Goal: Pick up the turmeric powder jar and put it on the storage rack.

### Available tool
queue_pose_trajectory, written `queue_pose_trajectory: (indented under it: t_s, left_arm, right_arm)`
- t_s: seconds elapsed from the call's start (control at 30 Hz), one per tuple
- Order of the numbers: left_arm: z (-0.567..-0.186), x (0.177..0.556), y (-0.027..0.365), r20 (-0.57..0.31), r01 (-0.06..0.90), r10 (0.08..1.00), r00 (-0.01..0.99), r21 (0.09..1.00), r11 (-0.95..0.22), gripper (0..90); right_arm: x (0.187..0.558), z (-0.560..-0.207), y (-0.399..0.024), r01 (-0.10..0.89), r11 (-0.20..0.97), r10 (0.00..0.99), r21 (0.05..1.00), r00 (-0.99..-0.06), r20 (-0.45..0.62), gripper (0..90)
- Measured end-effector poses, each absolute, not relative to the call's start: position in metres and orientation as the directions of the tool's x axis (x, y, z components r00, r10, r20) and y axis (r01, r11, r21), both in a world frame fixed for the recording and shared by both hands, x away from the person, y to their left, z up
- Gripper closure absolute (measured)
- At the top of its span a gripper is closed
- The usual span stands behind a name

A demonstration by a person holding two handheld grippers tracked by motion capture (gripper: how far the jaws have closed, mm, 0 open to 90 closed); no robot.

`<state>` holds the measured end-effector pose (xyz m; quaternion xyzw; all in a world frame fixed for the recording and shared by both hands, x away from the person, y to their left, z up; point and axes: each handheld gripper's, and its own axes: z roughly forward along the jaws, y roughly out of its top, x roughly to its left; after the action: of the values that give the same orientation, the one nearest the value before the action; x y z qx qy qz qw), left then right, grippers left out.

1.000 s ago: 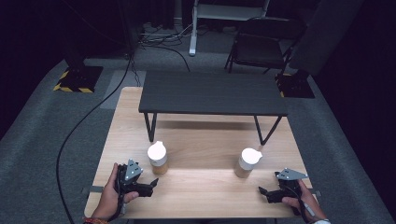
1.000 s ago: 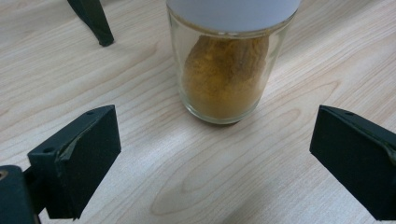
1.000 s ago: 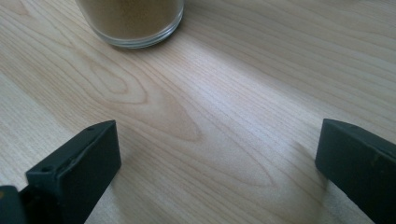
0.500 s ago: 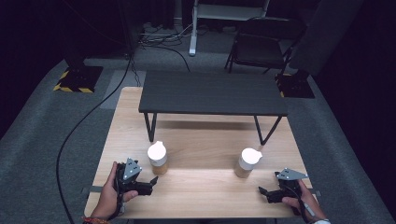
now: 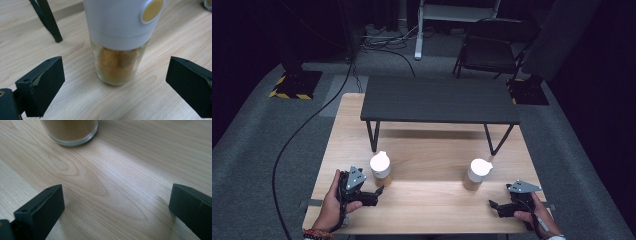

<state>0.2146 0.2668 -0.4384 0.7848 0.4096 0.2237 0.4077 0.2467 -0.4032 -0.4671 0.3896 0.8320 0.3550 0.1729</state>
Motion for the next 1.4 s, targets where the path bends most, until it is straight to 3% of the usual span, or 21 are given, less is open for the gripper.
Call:
queue_pose_trajectory:
  t_s: [1.2,1.3,1.37,1.4]
  left_arm:
    - [-0.443,0.258,0.26,-0.071,0.488,0.808,0.585,0.826,-0.281,2.7]
    - [-0.445,0.257,0.259,-0.083,0.488,0.816,0.572,0.834,-0.257,5.4]
    - [-0.447,0.254,0.26,-0.074,0.47,0.815,0.574,0.845,-0.254,16.8]
    - [-0.447,0.253,0.26,-0.073,0.464,0.814,0.577,0.85,-0.252,18.2]
  right_arm:
    - [0.247,-0.467,-0.403,0.526,0.444,0.772,0.725,-0.636,-0.011,0.0]
    - [0.247,-0.467,-0.403,0.526,0.443,0.772,0.725,-0.636,-0.011,0.0]
    - [0.247,-0.467,-0.403,0.526,0.444,0.772,0.725,-0.636,-0.011,0.0]
    - [0.247,-0.467,-0.403,0.526,0.444,0.772,0.725,-0.636,-0.011,0.0]
